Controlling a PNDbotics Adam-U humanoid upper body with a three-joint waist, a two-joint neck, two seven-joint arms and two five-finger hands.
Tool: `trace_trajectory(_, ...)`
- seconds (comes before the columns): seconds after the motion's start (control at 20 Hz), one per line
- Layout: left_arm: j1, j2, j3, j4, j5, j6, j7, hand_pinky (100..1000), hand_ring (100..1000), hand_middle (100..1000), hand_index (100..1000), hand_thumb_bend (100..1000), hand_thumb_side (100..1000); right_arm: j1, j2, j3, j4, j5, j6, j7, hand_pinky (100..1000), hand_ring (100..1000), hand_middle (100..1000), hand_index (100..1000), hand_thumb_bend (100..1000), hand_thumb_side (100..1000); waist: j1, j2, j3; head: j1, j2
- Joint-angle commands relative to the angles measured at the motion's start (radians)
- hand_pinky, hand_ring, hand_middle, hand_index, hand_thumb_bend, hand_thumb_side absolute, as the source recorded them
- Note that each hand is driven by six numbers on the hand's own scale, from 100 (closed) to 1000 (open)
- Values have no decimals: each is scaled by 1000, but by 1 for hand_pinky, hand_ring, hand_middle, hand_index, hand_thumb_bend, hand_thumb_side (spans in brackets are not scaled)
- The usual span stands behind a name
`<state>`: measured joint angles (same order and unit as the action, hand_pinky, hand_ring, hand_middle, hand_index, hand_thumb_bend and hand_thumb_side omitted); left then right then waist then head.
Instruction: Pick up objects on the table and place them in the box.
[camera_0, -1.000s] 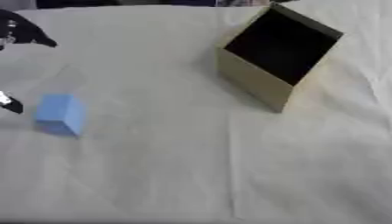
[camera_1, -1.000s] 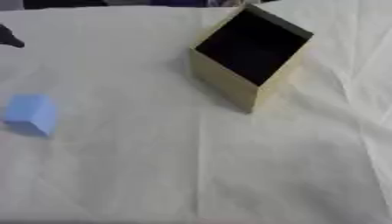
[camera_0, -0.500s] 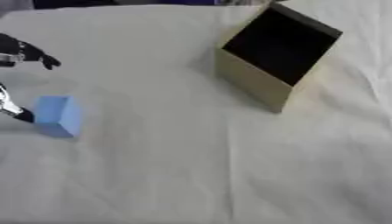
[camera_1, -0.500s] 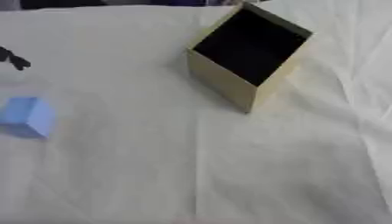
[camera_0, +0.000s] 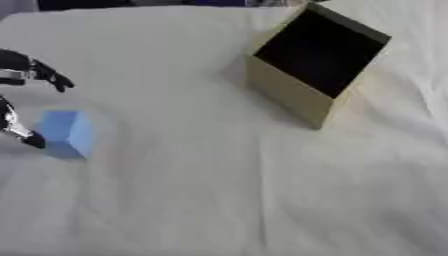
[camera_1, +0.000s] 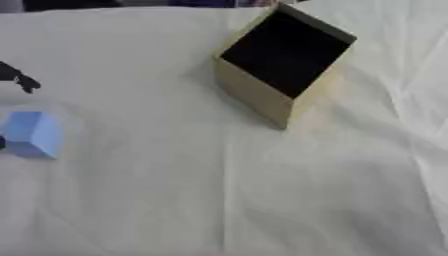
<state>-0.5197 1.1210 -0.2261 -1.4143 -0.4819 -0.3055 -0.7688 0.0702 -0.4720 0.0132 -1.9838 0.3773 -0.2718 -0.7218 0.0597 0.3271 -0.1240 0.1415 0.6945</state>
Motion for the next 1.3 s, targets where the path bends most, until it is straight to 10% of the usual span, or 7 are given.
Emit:
trace_trajectory(0.05,-17,17,-10,17,-31,8,4,971,945,845,973,736,564,-4,-12,-3,-16,-3,0,3,646,786,596,723,100,801,0,-13,-2,4,-9)
trace_trajectory(0.95,-42,-34,-66,70,-144,47,54,929,863,755,841,613,645,-5,-6,-4,-16,-7,-1,6,647,787,596,724,100,801,1,-11,-10,2,-11)
trace_trajectory(1.3,-34,-30,-47,35,-120,30,72,892,794,648,759,327,533,-3,-3,-4,-16,-6,1,6,647,788,596,724,100,801,-1,-10,-8,0,-10)
